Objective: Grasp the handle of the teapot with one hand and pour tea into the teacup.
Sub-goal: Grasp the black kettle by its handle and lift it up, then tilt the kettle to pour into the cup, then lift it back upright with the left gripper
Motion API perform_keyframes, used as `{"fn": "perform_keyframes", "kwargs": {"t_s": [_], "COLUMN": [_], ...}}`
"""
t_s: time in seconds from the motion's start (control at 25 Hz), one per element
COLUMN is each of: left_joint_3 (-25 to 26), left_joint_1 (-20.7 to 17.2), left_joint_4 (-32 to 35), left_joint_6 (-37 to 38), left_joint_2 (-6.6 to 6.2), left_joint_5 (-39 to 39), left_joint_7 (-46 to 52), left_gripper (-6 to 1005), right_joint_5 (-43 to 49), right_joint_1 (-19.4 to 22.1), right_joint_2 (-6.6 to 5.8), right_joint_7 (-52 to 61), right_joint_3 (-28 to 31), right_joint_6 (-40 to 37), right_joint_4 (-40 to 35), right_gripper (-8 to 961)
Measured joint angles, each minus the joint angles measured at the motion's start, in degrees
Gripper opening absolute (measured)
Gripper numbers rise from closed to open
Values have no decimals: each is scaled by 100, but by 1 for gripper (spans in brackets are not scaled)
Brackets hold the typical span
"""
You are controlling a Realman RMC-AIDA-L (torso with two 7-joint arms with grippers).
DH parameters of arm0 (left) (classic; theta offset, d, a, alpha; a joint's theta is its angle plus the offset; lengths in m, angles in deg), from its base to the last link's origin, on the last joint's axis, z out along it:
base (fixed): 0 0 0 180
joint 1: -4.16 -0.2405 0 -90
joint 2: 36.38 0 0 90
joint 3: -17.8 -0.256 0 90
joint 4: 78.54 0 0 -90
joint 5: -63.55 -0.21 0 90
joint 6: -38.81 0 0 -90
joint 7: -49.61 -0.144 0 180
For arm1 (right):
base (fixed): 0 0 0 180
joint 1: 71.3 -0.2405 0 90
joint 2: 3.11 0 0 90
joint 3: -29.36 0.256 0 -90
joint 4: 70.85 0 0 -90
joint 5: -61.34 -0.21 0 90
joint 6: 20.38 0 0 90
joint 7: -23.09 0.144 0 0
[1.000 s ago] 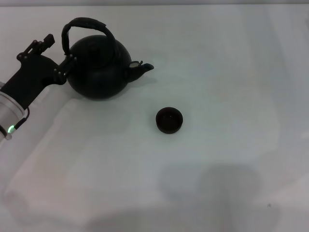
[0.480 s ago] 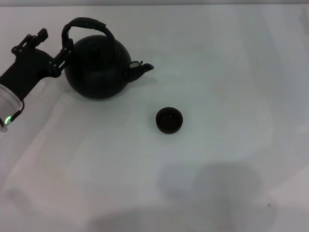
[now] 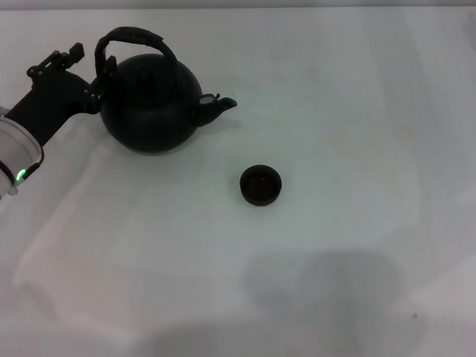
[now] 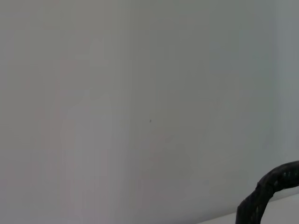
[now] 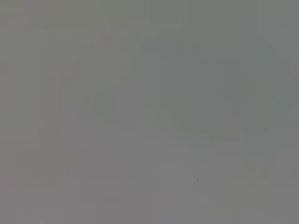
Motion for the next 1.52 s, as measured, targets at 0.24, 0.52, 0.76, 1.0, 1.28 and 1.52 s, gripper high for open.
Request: {"fn": "perform_keyframes", "kwargs": {"t_s": [0.24, 0.52, 0.76, 1.0, 1.28, 1.52], "left_joint_3": [6, 15, 20, -20, -43, -43], "left_joint_1": [38, 43, 63, 195, 470, 569], "left_joint_4": [-12, 9, 11, 26, 23, 31], "left_joint_6": [-24, -26, 46, 431, 643, 656], "left_joint_2": [11, 13, 15, 13, 24, 23], "left_joint_5": [3, 7, 287, 346, -182, -499], "left_joint_7": [1, -2, -3, -62, -524, -720], "left_gripper": [399, 215, 126, 97, 98, 98], "right_joint_5": [-1, 0, 1, 1, -142, -280], "right_joint_1": [-48, -71, -72, -72, -67, -10], "right_joint_2": [0, 0, 0, 5, 8, -1], "right_joint_7": [0, 0, 0, 0, 0, -14], "right_joint_3": [3, 1, 1, 1, 1, 1], "right_joint_6": [199, 265, 284, 289, 294, 296], "right_joint_4": [-70, -71, -71, -68, -71, -115], "right_gripper": [829, 829, 829, 829, 829, 829]}}
